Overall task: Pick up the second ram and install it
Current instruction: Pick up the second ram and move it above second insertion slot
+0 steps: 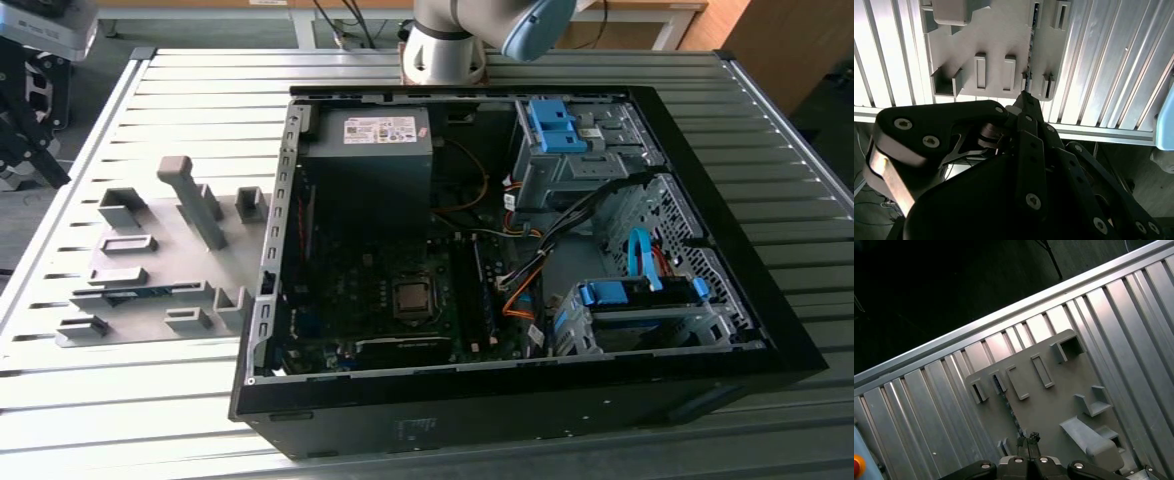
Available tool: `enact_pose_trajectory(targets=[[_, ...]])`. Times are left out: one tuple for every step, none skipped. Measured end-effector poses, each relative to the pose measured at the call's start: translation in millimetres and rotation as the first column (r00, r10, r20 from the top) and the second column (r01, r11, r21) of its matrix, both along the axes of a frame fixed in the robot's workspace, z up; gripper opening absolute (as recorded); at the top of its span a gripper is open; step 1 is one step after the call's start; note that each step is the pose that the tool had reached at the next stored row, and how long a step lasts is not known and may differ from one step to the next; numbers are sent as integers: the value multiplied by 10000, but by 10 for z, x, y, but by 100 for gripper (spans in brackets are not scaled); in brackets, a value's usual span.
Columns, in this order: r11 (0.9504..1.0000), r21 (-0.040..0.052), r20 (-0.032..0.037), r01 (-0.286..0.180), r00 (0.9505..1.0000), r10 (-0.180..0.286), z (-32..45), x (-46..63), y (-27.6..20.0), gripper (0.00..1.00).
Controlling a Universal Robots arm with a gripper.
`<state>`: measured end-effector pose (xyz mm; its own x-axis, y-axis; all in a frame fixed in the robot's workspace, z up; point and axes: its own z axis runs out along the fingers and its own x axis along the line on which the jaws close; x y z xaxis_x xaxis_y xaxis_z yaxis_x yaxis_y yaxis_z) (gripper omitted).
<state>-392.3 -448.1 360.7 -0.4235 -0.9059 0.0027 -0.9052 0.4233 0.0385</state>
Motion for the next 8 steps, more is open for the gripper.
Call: enact_pose_trajectory(targets=[[10000,0,0,-11,10000,11,0,0,0,11],[10000,0,0,-22,10000,22,0,0,0,11],[10000,0,-1,-33,10000,33,0,0,0,11],[10000,0,0,-44,10000,44,0,0,0,11],[10000,0,0,-55,10000,55,0,0,0,11],[10000,0,0,-66,10000,66,0,0,0,11],[10000,0,0,-77,10000,77,0,0,0,11],[10000,0,0,-88,10000,88,0,0,0,11]])
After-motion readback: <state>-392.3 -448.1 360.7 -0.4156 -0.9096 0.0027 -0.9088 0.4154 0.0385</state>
